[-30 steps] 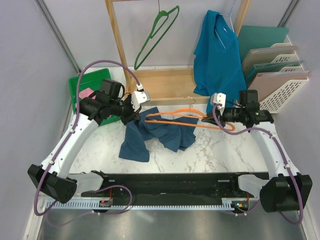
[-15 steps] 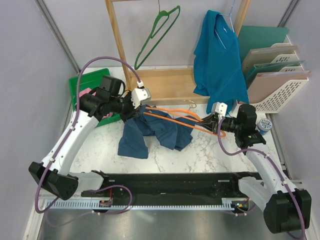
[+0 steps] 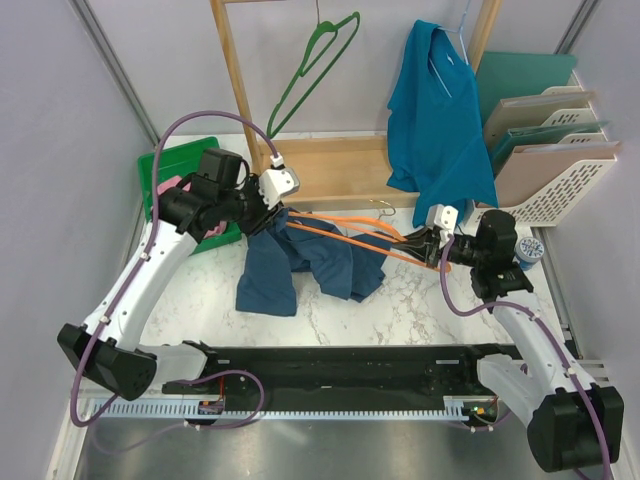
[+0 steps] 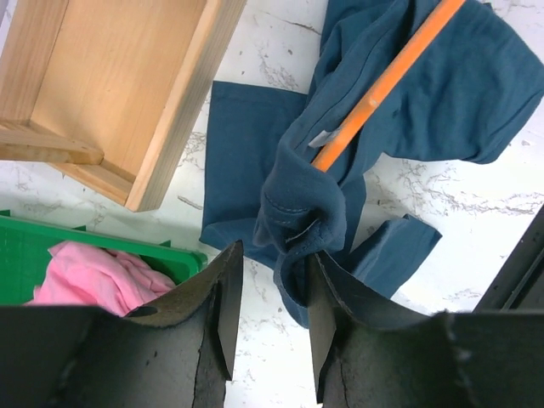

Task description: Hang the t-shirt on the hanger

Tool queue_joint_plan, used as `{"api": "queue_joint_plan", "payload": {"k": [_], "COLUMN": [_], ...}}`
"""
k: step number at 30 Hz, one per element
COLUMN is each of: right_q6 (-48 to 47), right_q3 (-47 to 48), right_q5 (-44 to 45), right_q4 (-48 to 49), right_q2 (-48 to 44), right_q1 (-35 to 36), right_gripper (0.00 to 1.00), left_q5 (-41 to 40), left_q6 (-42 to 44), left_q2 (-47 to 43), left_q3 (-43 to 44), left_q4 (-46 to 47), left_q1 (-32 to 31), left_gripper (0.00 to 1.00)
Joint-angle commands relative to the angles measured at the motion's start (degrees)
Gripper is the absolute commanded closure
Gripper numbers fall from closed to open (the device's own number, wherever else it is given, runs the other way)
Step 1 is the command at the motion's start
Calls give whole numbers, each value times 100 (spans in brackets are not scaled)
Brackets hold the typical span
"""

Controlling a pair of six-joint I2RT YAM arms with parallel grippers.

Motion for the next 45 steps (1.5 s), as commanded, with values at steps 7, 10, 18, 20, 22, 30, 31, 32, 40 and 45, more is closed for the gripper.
{"api": "queue_joint_plan", "payload": {"k": [7,10,18,20,22,30,31,32,40,45], "right_q6": [230,177,19,-8,-17,-447,-491,-552,-860,-1265], "right_q3": [-47,-21,-38,-30,-12,76,102,111,129,129], "right_q5": [-249,-241,-267,-311,-328,-425,-425,-425,-522,-539], "right_q4": [745,666,533,534,516,103,-28,-81,-345,-705], "right_q2": [-42,11,55,64,81,29,37,20,-112,-191], "right_q1": [60,60,60,60,68,77,77,86,86,86], "right_gripper": [100,100,100,100,100,100,100,100,100,100], "left_q5": [164,243,165,156,278,181,191,130,-47,304], "left_q6": [-540,-751,-1358,-1323,-1191,-1024,-989,-945,-1067,-1235], "left_q2": [-239,-379,-643,-530,-407,235,262,305,613,780], "left_q3": [217,235,253,375,612,1263,1281,1290,1404,1475], "left_q4": [52,8,-62,-158,-273,-730,-748,-791,-1002,-1187], "left_q1": [47,109,118,109,109,-524,-532,-524,-524,-524], "left_gripper": [54,45,28,33,42,65,65,64,59,60]}}
